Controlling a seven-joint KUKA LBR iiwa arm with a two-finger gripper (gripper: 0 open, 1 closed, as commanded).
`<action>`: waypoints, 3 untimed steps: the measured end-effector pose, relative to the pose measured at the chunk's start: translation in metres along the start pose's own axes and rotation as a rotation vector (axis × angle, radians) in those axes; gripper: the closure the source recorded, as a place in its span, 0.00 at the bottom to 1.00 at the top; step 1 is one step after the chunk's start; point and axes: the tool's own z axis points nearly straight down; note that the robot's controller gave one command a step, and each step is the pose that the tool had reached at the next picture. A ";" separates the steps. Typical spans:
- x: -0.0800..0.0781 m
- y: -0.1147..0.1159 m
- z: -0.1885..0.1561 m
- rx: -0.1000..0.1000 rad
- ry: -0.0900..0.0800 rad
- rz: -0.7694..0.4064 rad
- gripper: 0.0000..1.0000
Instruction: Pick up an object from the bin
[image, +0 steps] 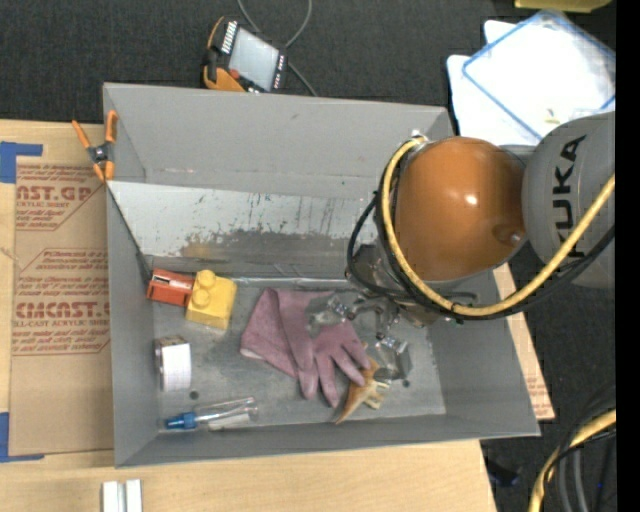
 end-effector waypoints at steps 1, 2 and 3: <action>0.003 0.001 0.019 -0.003 0.001 0.000 0.00; 0.011 -0.005 0.034 -0.001 -0.002 -0.054 0.00; 0.021 -0.007 0.053 -0.003 0.000 -0.219 0.00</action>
Offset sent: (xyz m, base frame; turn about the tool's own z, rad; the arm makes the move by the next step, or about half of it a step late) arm -0.0074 -0.0344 -0.0644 -0.1739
